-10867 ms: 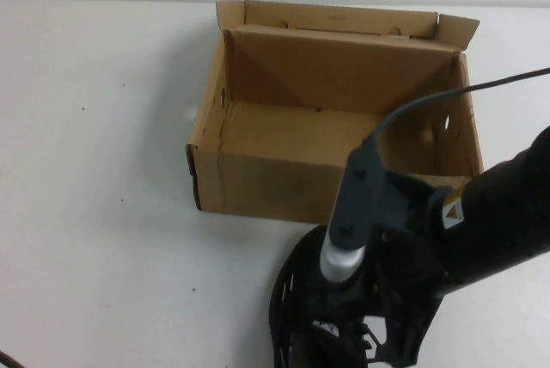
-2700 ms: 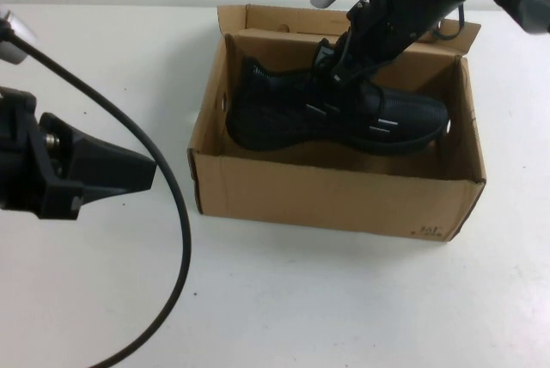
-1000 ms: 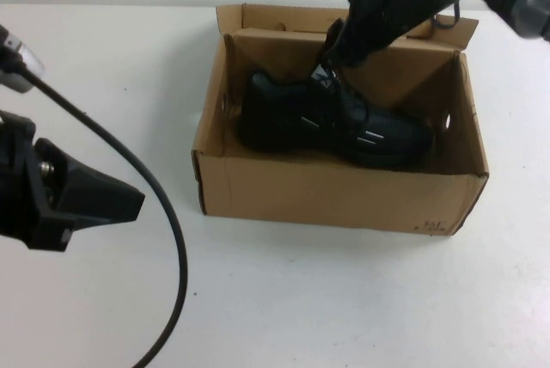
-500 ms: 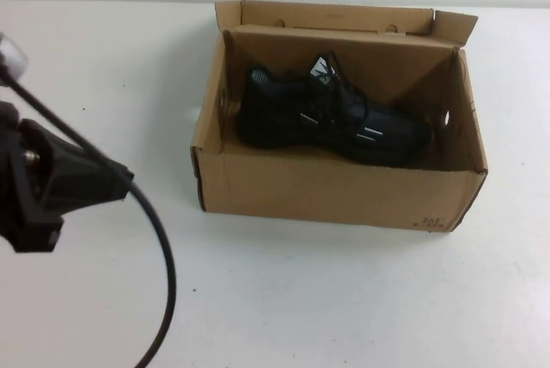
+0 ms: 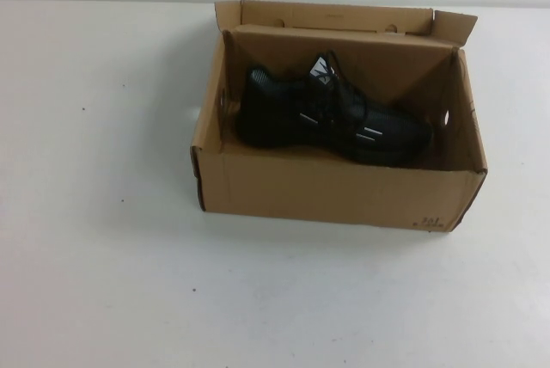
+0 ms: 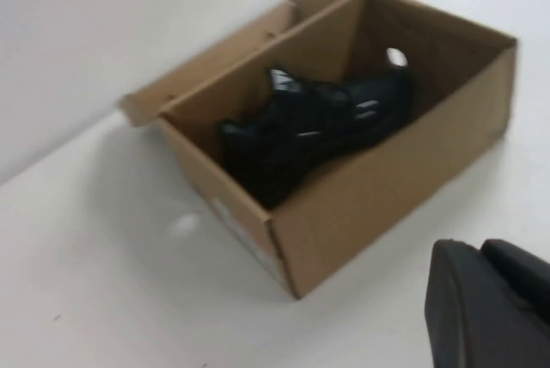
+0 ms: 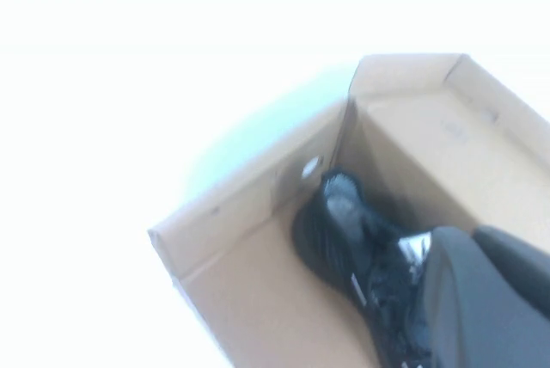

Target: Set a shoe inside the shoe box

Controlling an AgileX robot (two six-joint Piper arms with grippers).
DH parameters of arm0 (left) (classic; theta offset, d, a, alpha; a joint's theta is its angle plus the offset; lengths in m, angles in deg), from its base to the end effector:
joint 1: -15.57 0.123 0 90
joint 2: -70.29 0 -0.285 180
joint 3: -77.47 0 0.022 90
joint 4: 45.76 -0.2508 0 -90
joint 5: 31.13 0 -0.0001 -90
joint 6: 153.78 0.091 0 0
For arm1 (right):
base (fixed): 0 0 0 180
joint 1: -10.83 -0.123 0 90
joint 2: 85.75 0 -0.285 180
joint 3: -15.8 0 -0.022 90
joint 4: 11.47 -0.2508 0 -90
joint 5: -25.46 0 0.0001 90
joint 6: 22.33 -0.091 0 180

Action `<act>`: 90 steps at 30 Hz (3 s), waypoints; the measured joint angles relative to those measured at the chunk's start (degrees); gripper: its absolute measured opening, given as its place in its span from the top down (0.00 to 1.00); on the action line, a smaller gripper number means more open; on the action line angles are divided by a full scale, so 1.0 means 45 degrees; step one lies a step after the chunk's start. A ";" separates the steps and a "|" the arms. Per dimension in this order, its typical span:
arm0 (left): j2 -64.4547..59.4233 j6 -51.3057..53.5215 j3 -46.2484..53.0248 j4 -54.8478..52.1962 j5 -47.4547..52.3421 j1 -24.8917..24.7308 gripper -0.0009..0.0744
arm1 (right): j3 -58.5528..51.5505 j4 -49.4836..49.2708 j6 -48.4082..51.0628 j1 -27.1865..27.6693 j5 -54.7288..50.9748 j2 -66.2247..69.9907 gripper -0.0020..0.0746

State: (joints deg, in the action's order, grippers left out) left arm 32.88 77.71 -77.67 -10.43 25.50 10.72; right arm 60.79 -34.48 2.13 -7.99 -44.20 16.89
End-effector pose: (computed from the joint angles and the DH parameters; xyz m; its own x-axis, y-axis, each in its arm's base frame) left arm 0.0546 -0.0488 0.4006 -0.0821 0.4489 -0.8898 0.6445 0.7049 0.2962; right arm 0.3027 0.1384 0.5044 -0.3700 -0.3981 -0.8394 -0.7120 0.7019 -0.0191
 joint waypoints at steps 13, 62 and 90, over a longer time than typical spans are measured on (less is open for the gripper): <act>0.4004 -0.3336 0.3414 -0.0886 -0.2640 0.0000 0.99 | -1.1576 0.0020 0.0478 0.0000 0.6251 -0.7934 0.99; 0.4004 -0.4286 0.3955 -0.0886 -0.3639 -0.0468 0.99 | -2.3478 -0.1248 0.0676 0.0008 0.8284 -1.9266 1.00; 0.6719 -1.0426 1.1098 -0.6146 -0.7573 0.0248 0.99 | -2.3478 -0.1247 0.0676 0.0008 0.8205 -1.9266 1.00</act>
State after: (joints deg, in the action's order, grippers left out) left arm 63.11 30.80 -27.73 -38.09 -8.58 11.83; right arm -44.86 -40.09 5.17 -7.96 -7.28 -69.80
